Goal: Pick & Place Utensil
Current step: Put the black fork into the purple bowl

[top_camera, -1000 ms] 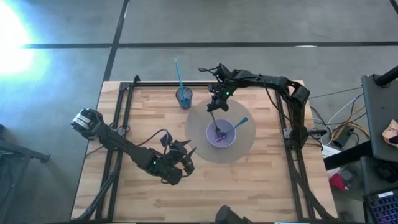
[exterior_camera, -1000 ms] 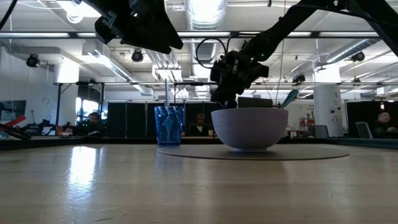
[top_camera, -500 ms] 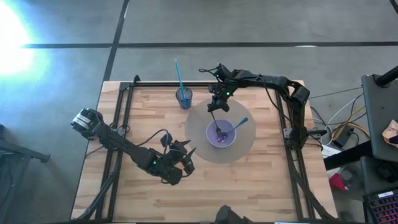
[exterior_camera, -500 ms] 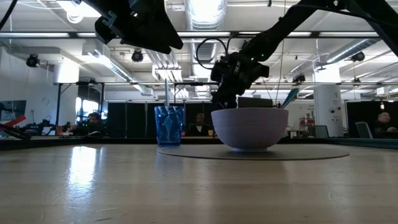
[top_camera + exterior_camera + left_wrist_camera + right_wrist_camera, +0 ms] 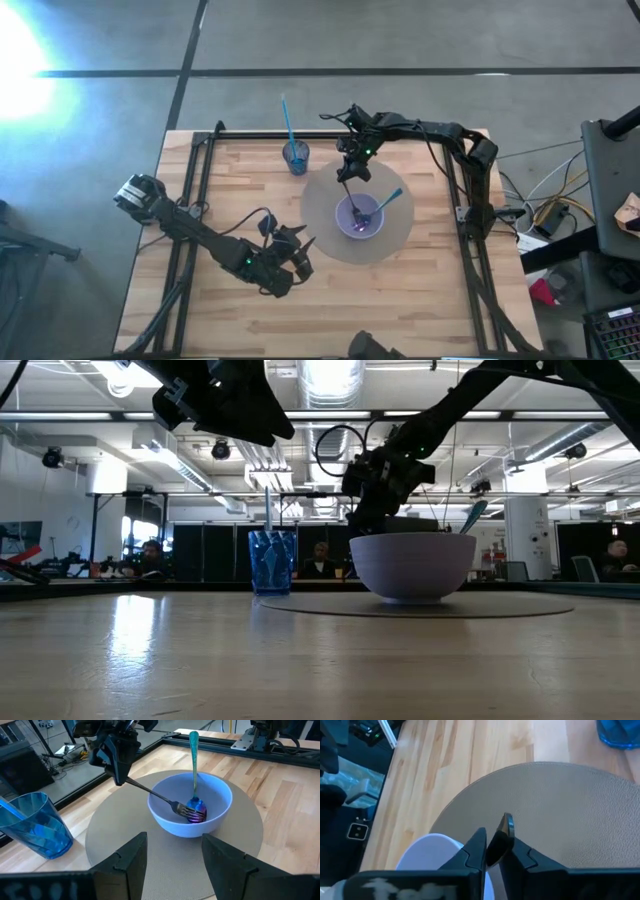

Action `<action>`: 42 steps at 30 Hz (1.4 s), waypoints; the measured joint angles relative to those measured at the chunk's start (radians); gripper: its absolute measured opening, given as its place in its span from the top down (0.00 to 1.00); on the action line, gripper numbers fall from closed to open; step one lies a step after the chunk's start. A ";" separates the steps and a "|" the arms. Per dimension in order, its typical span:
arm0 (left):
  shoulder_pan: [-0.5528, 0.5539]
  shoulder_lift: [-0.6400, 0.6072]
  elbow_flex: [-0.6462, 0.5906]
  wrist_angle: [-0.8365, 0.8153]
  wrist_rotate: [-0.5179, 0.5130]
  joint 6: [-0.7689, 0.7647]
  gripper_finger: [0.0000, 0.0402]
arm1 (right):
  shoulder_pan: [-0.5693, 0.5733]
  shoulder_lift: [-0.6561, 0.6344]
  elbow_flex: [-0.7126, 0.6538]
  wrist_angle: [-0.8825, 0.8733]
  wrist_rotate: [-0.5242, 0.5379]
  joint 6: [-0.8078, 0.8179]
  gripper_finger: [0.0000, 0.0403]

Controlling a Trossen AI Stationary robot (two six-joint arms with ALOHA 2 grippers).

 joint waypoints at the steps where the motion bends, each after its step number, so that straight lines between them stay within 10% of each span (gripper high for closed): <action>1: 0.000 0.000 0.000 0.000 0.000 0.000 0.55 | 0.000 0.000 0.000 -0.002 -0.002 0.006 0.91; 42: 0.000 0.000 0.000 -0.006 0.000 0.000 0.55 | -0.005 -0.035 0.000 -0.027 -0.007 0.036 0.68</action>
